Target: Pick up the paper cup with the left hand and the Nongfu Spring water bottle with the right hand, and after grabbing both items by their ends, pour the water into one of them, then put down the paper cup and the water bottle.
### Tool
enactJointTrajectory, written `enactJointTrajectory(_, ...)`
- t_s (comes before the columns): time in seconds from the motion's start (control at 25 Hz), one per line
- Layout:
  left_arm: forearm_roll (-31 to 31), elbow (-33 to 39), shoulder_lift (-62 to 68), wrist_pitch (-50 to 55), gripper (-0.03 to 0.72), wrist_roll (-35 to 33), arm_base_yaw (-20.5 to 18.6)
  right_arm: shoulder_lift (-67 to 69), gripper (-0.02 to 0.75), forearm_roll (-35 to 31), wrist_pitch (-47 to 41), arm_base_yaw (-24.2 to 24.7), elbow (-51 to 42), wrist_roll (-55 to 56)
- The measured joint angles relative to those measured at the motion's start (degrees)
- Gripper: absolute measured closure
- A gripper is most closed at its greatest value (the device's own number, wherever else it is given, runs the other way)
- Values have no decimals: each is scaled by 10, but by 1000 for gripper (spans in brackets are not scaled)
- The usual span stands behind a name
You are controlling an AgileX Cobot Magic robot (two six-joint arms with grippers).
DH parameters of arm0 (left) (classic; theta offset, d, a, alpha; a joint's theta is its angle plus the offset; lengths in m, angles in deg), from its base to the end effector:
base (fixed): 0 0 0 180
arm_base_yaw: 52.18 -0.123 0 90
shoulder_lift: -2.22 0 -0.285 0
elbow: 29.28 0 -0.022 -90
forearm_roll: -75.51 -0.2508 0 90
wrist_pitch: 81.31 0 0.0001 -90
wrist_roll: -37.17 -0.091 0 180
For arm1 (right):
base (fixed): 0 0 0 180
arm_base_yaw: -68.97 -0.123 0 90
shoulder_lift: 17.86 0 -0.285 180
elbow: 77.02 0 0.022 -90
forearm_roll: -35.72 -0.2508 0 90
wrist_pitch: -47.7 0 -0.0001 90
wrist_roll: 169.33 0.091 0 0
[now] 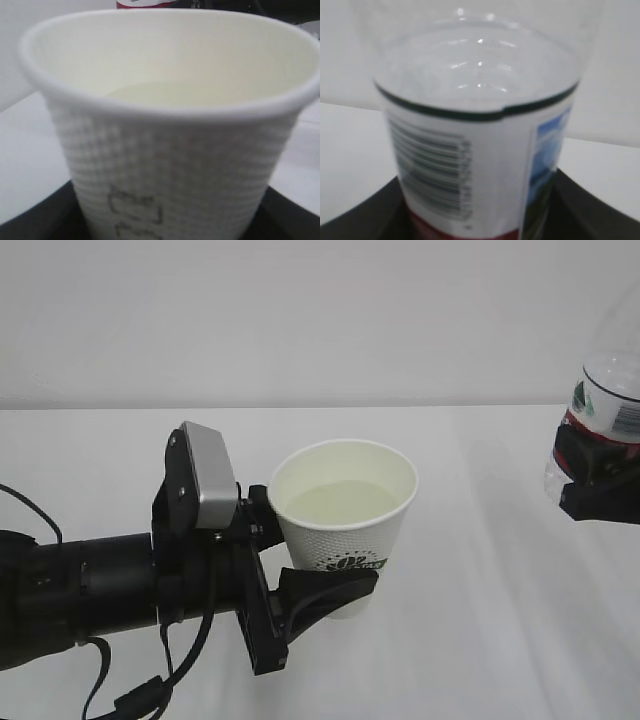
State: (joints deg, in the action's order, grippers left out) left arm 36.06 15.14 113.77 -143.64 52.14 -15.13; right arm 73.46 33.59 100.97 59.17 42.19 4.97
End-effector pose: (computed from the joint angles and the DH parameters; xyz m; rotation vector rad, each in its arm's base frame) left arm 0.2094 -0.2222 0.1546 1.0607 1.4624 -0.9117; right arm 0.2302 0.0370 0.1824 -0.1918 1.7148 0.0436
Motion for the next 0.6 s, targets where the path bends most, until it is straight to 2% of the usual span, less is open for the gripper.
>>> enactJointTrajectory(0.16, 14, 0, 0, 0, 180, 0, 0, 0, 290, 0, 0, 0, 0, 0)
enactJointTrajectory(0.6, 100, 0, 0, 0, 181, -17, 0, 0, 290, 0, 1, 0, 0, -1)
